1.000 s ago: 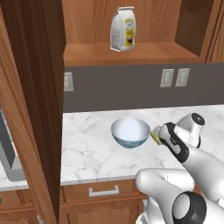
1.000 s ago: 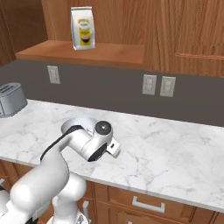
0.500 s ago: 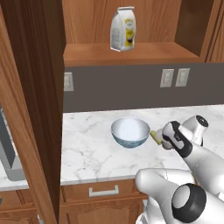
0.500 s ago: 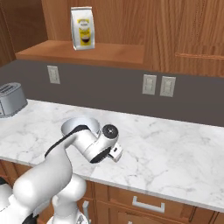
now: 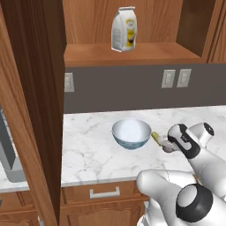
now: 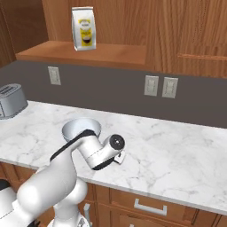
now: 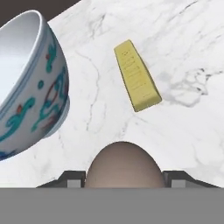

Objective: Pick the egg and butter from the fridge and place them by the bowl for mixing.

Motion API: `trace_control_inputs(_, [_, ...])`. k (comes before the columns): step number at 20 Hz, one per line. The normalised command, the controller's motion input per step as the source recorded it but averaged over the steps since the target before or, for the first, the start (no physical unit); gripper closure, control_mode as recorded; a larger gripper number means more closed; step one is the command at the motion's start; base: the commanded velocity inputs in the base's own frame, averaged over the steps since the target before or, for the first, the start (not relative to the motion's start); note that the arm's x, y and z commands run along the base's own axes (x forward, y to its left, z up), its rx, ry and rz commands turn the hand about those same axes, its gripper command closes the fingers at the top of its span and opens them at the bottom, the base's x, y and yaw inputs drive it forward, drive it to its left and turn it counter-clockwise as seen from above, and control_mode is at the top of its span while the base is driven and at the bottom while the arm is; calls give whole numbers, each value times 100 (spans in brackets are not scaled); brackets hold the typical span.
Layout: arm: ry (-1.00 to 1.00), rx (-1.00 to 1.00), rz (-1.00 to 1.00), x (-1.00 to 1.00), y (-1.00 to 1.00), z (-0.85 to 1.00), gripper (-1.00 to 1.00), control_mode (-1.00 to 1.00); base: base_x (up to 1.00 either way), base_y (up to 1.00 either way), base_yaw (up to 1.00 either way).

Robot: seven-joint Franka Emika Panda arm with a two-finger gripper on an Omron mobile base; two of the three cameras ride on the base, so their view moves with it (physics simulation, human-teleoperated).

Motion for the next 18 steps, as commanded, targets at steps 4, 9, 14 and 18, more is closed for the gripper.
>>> trace_control_inputs(4, [-10, -4, 11, 9, 21, -9, 100, -100, 0, 0, 0])
trace_control_inputs(9, [-8, -3, 9, 18, 21, -14, 100, -100, 0, 0, 0])
trace_control_inputs(14, [-3, -3, 7, 23, 23, -24, 100, -100, 0, 0, 0])
trace_control_inputs(18, [0, -2, 4, 24, 23, -28, 100, -100, 0, 0, 0])
